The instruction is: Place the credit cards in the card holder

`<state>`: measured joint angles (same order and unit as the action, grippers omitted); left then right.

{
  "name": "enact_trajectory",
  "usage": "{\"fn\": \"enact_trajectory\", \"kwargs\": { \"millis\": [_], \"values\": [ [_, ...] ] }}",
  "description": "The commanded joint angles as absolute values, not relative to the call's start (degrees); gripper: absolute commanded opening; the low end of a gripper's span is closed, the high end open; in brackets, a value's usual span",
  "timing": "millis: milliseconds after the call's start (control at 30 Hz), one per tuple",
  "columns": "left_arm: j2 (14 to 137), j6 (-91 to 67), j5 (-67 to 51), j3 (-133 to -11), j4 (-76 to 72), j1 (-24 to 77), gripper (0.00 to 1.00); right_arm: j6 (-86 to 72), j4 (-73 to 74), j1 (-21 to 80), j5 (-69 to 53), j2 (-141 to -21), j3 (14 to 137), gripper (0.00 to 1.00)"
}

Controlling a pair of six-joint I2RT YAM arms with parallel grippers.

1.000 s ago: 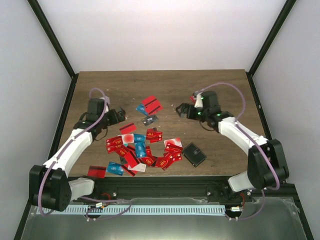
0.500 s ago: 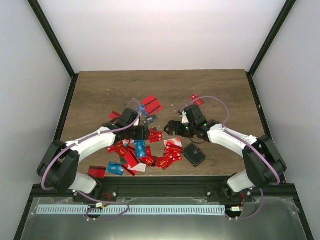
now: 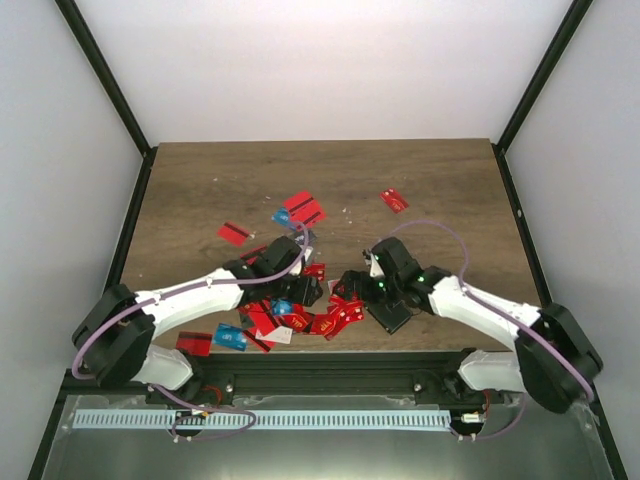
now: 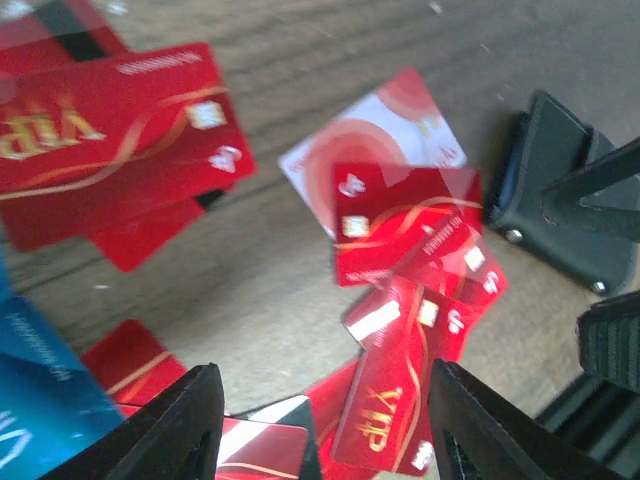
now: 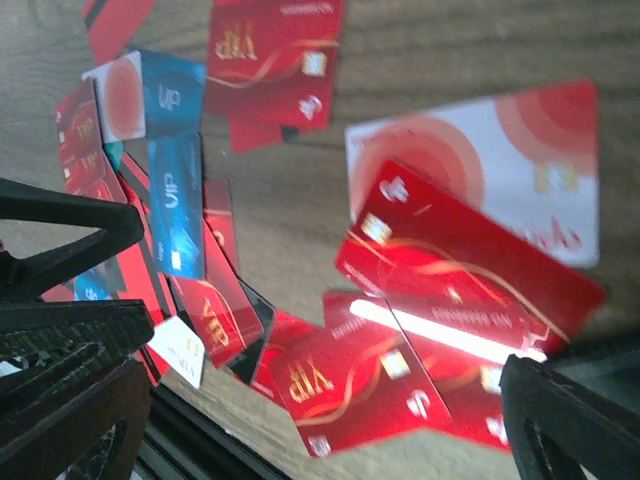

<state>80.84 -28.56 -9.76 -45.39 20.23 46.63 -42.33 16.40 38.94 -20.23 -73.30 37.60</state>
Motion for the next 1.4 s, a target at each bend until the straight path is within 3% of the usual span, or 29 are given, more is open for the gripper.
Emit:
{"fn": "enact_trajectory", "kwargs": {
  "millis": [0, 567, 1000, 1367],
  "values": [
    [81.4, -29.1, -14.8, -43.8, 15.8, 49.7, 0.56, -49.8, 20.5, 41.4, -17.8, -65.9, 33.7, 0.97],
    [91.8, -29.1, -15.9, -43.5, 8.2, 57.0, 0.54, -55.4, 31.1, 42.1, -21.6, -45.5, 22.3, 0.97],
    [93.9, -32.5, -12.1, -43.8, 8.6, 63.1, 0.53, -53.7, 31.8, 42.1, -23.9, -42.2, 20.8, 0.97],
    [92.7, -28.5, -0.5, -50.4, 16.5, 62.5, 0.57, -53.5, 30.5, 42.1, -23.4, -42.0, 20.9, 0.97]
  ]
}}
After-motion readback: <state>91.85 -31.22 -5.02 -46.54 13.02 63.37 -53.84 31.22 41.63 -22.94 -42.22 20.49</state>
